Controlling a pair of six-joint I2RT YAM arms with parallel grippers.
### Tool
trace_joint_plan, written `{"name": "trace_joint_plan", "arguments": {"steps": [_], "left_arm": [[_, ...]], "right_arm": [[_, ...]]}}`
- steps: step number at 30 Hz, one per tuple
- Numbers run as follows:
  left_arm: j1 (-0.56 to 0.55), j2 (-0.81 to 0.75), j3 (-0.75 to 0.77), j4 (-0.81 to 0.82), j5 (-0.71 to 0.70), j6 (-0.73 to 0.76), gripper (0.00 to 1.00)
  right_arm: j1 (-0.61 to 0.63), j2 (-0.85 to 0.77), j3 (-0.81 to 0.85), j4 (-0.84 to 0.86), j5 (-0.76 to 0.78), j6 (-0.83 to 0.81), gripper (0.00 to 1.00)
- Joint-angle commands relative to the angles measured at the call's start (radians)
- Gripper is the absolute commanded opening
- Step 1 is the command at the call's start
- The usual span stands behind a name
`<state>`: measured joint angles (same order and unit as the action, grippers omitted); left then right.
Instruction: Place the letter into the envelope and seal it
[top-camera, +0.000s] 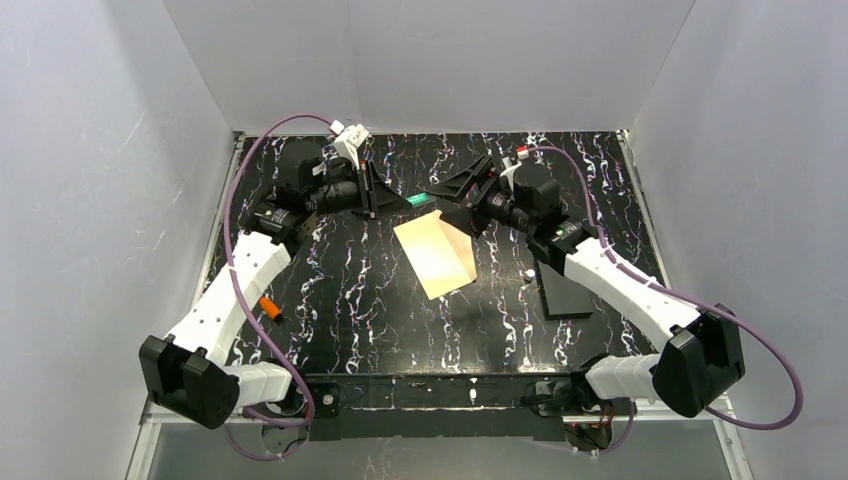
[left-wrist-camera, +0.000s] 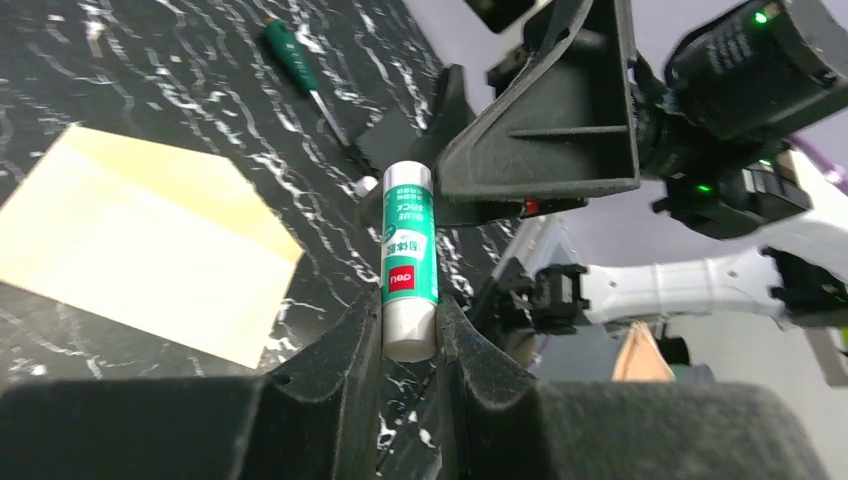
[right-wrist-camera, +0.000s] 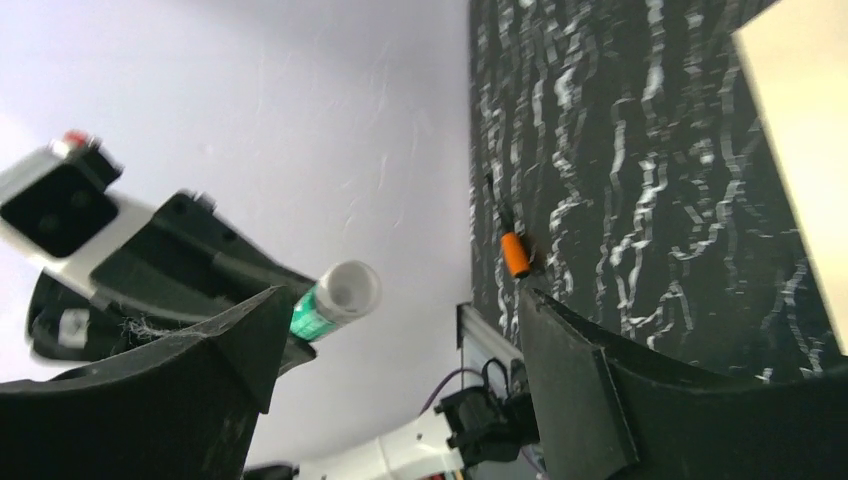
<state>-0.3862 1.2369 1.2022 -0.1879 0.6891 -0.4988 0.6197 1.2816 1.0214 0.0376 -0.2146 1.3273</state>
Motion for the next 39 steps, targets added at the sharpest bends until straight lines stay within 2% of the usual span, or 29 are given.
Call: {"name": "trace_joint_plan", "arguments": {"steps": [1, 3, 4, 6, 10, 14, 18, 21, 22, 24, 26, 28, 32, 35, 37, 39], "left_arm": [[0.011, 0.021, 0.034, 0.091, 0.204, -0.087, 0.00], [0.015, 0.031, 0.029, 0.147, 0.244, -0.127, 0.00], [0.017, 0.033, 0.027, 0.175, 0.259, -0.140, 0.00], [0.025, 0.034, 0.028, 0.228, 0.268, -0.151, 0.00], [0.044, 0.068, 0.051, 0.260, 0.326, -0.164, 0.00], [0.046, 0.074, 0.060, 0.258, 0.390, -0.158, 0.00], [0.047, 0.069, 0.061, 0.252, 0.422, -0.152, 0.00], [0.046, 0.069, 0.062, 0.256, 0.428, -0.155, 0.00], [0.047, 0.069, 0.064, 0.257, 0.431, -0.153, 0.00], [0.048, 0.069, 0.065, 0.257, 0.431, -0.152, 0.00], [0.050, 0.068, 0.064, 0.255, 0.435, -0.148, 0.00], [0.053, 0.067, 0.062, 0.254, 0.435, -0.147, 0.00], [0.063, 0.071, 0.062, 0.254, 0.433, -0.145, 0.00], [0.066, 0.074, 0.067, 0.250, 0.411, -0.145, 0.00], [0.066, 0.075, 0.067, 0.249, 0.388, -0.148, 0.00], [0.067, 0.077, 0.068, 0.249, 0.374, -0.150, 0.00]], "right_arm": [[0.005, -0.019, 0.016, 0.236, -0.179, -0.033, 0.91], [0.005, -0.027, 0.009, 0.292, -0.189, -0.011, 0.90], [0.005, -0.035, -0.005, 0.331, -0.187, -0.001, 0.86], [0.005, -0.061, -0.033, 0.380, -0.166, 0.027, 0.69], [0.003, -0.105, -0.092, 0.459, -0.144, 0.046, 0.52], [-0.001, -0.119, -0.131, 0.553, -0.133, 0.087, 0.48], [-0.007, -0.120, -0.169, 0.623, -0.110, 0.150, 0.36], [-0.009, -0.116, -0.185, 0.628, -0.103, 0.171, 0.37], [-0.009, -0.114, -0.186, 0.625, -0.104, 0.171, 0.43], [-0.011, -0.118, -0.192, 0.624, -0.088, 0.171, 0.62], [-0.015, -0.119, -0.184, 0.610, -0.086, 0.168, 0.68], [-0.020, -0.113, -0.173, 0.602, -0.092, 0.165, 0.66], [-0.023, -0.101, -0.166, 0.607, -0.103, 0.173, 0.42], [-0.024, -0.097, -0.158, 0.619, -0.120, 0.168, 0.31], [-0.025, -0.096, -0.142, 0.603, -0.137, 0.150, 0.34], [-0.025, -0.096, -0.134, 0.588, -0.149, 0.134, 0.47]]}}
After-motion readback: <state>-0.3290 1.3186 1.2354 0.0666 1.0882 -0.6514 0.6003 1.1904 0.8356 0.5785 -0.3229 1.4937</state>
